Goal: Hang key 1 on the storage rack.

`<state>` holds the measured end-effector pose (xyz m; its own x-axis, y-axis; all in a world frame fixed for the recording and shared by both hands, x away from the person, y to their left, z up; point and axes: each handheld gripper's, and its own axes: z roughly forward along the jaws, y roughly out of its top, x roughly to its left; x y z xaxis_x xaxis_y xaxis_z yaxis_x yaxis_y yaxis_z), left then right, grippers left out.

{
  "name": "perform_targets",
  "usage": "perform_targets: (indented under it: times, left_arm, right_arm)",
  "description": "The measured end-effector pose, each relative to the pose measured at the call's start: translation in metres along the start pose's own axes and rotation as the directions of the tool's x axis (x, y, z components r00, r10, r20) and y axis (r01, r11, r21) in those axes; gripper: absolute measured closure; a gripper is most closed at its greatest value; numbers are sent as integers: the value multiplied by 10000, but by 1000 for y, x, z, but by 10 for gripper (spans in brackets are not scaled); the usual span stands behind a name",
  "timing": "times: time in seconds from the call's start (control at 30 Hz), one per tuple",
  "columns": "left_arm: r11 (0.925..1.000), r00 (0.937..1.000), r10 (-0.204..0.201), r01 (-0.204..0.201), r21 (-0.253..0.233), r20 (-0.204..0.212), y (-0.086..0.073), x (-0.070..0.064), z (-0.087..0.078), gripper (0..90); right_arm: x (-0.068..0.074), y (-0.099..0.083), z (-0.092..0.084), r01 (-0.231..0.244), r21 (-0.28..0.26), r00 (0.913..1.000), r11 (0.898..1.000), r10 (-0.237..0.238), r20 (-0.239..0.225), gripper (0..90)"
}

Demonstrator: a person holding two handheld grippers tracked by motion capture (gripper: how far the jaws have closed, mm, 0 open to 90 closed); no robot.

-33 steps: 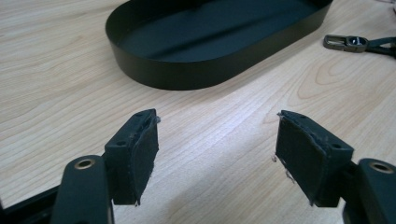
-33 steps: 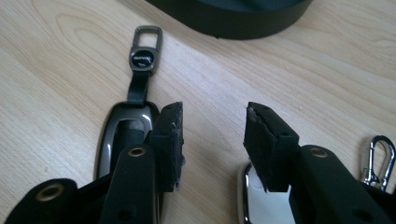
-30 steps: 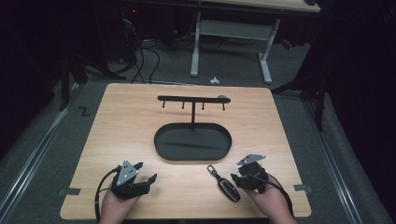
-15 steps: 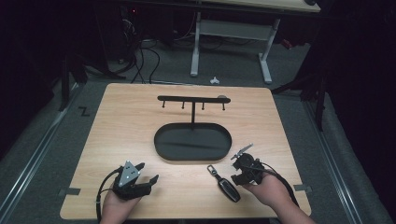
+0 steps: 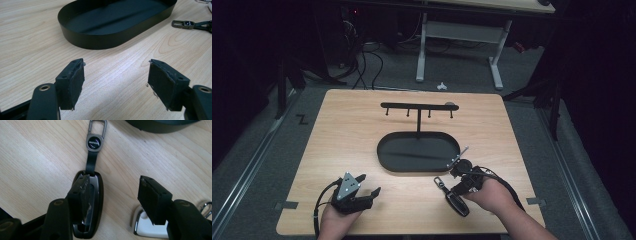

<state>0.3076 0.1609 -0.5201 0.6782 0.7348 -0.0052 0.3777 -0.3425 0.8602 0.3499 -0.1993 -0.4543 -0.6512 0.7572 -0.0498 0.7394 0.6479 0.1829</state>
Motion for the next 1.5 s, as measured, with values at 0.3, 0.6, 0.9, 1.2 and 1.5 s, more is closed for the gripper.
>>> perform_targets:
  times: [0.3, 0.6, 0.9, 1.2, 1.5]
  left_arm:
    - [10000, 10000, 60, -60, 15, -5, 0, 0, 1, 297]
    - [9999, 9999, 96, -97, 38, 46, 0, 1, 0, 297]
    - [9999, 9999, 137, -137, 21, 51, 1, 0, 1, 300]
    - [9998, 9998, 198, -199, 84, 75, 1, -1, 1, 304]
    - [9997, 9997, 225, -226, 61, 58, 1, -1, 1, 307]
  right_arm:
    - [12, 18, 18, 509, 554, 9987, 9972, -505, -86, 376]
    - [22, 33, 35, 836, 909, 9955, 9923, -791, -521, 307]
    - [17, 37, 40, 170, 1381, 9991, 9903, -115, -410, 494]
    - [14, 38, 42, 120, 1588, 9991, 9872, -53, -425, 635]
    - [18, 39, 41, 76, 1767, 9989, 9842, 6, -463, 789]
